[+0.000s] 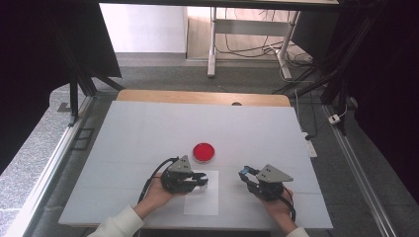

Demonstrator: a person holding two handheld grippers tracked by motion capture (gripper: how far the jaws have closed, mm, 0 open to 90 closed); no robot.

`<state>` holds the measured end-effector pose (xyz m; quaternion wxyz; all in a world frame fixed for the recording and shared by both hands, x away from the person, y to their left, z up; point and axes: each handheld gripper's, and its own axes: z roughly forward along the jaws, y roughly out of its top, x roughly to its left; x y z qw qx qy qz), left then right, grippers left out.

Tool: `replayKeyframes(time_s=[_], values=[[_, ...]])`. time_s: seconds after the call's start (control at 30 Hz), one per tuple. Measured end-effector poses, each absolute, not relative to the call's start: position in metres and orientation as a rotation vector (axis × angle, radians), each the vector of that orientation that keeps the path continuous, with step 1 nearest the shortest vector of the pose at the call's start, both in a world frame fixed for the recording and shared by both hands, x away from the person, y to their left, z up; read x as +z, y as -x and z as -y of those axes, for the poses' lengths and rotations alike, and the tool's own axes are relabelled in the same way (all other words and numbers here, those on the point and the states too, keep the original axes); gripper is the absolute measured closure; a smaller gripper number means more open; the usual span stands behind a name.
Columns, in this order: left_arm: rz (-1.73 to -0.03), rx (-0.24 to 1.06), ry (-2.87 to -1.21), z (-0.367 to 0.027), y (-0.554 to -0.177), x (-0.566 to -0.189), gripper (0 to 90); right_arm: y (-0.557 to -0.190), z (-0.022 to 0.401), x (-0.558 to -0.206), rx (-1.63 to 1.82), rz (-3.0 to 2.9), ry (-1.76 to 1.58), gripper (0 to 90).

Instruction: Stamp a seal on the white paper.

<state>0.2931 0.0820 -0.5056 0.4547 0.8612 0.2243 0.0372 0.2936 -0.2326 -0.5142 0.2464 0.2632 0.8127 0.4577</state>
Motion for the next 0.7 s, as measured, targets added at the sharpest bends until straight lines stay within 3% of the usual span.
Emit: replayKeyframes(time_s=[0.7], values=[[-0.551, 0.081, -2.143, -0.0789, -0.2934, -0.5162, 75.0, -0.2939, 0.2323, -0.5147, 1.247, -2.221, -0.718, 64.7]])
